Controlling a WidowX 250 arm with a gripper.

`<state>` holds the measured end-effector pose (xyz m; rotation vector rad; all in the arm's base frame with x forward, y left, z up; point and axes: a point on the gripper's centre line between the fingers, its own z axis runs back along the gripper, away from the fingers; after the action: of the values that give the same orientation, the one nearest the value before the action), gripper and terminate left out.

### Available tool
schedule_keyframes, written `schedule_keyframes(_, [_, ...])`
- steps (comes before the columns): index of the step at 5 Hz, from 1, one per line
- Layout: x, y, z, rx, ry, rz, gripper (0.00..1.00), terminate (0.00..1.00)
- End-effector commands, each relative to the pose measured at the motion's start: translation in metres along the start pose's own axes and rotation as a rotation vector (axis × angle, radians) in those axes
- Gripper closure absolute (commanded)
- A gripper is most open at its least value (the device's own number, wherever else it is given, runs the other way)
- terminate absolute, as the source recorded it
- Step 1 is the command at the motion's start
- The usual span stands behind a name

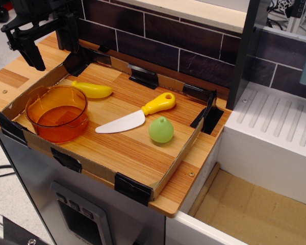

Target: Put knife in pot

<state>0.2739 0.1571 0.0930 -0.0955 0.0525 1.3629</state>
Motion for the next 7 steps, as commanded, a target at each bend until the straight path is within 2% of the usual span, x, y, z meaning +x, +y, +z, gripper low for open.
schedule_keyframes(1, [0.0, 0.0, 0.0, 0.0, 0.0, 0.0, 0.0, 0.0])
schedule_keyframes(2, [-0.017, 0.003, 0.015, -0.03, -0.047, 0.123, 0.0, 0.0])
schedule_keyframes(3, [-0.028, -0.008, 0.022, -0.072, -0.028, 0.249, 0.0, 0.0])
schedule_keyframes(4, [-0.041, -0.027, 0.029, -0.039, 0.004, 0.504, 0.0, 0.0])
schedule_keyframes(5, [-0.051, -0.035, 0.026, -0.114, -0.006, 0.707, 0.0, 0.0])
schedule_keyframes(6, [-0.061, -0.042, 0.022, -0.202, 0.019, 0.927, 0.0, 0.0])
schedule_keyframes(7, [-0.068, -0.054, 0.015, -0.267, 0.051, 1.055, 0.0, 0.0])
